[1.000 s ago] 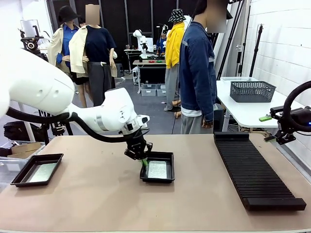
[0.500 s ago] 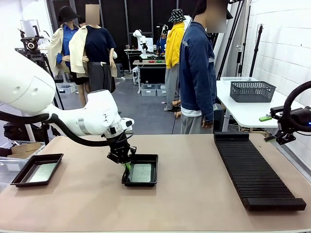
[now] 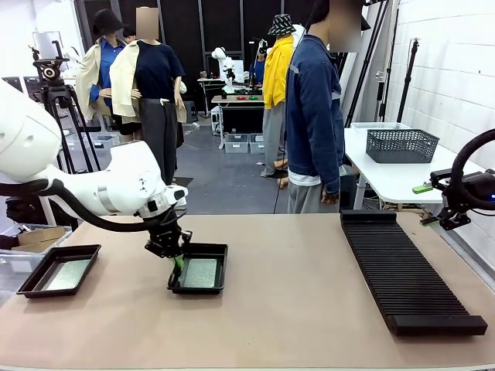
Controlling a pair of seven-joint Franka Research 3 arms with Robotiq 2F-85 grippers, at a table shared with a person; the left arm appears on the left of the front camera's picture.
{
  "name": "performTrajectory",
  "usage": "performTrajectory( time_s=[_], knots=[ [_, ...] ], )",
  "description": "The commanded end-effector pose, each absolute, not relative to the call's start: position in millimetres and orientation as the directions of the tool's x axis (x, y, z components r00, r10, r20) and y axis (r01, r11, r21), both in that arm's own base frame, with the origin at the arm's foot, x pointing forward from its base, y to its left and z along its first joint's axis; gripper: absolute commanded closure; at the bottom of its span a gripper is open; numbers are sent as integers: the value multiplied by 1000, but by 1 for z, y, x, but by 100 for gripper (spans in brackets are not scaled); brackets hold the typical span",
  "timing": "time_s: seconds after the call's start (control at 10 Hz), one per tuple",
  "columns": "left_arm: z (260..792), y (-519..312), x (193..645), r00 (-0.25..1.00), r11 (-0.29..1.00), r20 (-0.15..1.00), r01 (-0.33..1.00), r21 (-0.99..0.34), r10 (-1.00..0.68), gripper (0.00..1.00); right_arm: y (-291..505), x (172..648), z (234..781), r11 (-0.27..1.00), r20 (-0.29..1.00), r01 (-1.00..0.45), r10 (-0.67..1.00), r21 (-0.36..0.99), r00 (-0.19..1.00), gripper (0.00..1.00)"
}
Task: Inspect and transfer BCBs to ESD trays.
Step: Pick up the ESD tray and place it on the left side of the table.
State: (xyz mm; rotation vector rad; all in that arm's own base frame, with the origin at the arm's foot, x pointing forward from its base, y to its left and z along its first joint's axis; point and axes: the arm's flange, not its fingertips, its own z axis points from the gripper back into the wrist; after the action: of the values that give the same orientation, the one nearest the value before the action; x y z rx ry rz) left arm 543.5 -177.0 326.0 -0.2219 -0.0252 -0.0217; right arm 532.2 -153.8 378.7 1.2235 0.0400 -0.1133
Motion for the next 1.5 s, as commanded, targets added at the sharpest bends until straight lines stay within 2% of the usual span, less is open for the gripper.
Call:
performTrajectory(
  time_s=[0.0,0.5,1.4],
  knots=[
    [325,-158,535,998,969,61,43,-244,-29,100,-152,531,379,339,-97,109,-53,935,994,0],
    [320,-99,530,1000,983,26,-4,-186,9,100,-152,531,379,339,-97,109,-53,935,994,0],
    [319,-17,538,1000,982,12,-22,-189,25,100,-152,531,379,339,-97,109,-53,935,994,0]
  ],
)
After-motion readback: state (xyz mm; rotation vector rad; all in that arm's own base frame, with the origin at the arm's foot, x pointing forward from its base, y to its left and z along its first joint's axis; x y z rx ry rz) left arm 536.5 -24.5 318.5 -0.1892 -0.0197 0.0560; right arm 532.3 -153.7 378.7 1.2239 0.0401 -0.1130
